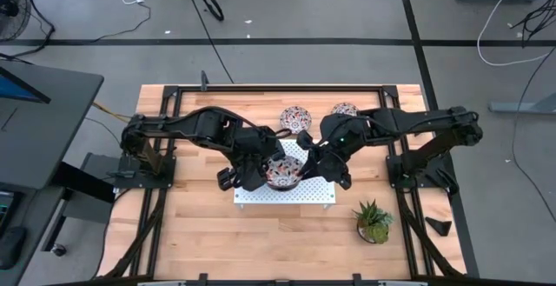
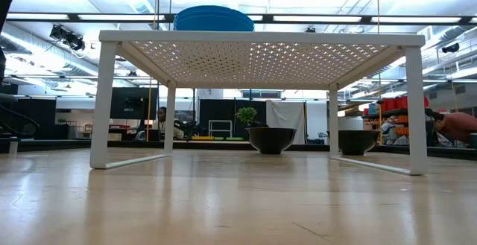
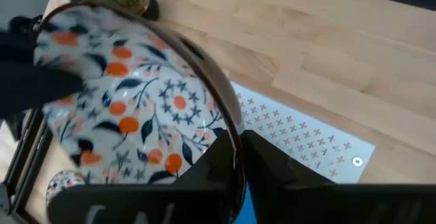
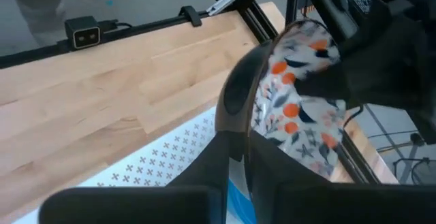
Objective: Pick & Place Mini bowls
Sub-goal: Put the left orange patterned bowl on the shelf
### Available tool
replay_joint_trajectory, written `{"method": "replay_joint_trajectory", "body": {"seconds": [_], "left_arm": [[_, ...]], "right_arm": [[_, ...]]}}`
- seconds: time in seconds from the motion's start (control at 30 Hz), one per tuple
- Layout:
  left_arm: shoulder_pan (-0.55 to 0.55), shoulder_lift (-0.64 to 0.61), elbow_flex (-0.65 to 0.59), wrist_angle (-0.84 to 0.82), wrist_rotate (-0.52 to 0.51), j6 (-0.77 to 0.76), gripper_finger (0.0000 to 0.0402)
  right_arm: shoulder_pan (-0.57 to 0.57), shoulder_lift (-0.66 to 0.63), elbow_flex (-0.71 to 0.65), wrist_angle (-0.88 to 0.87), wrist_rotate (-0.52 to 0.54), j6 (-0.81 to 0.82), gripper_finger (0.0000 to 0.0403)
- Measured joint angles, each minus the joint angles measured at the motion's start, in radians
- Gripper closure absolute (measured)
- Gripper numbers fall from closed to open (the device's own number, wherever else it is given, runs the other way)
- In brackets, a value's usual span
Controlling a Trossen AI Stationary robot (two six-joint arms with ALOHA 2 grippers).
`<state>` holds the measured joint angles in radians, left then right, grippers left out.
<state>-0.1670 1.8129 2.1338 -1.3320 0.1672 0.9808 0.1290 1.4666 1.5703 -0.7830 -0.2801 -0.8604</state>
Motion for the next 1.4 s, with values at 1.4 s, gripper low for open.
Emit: {"method": "replay_joint_trajectory", "body": {"seconds": [1.4], "left_arm": [[-0.023,-0.010,0.013,0.344,-0.462,-0.110,0.0203]], "right_arm": [[-0.044,-0.088,0.008,-0.041,0.036,0.015,0.0396]]}}
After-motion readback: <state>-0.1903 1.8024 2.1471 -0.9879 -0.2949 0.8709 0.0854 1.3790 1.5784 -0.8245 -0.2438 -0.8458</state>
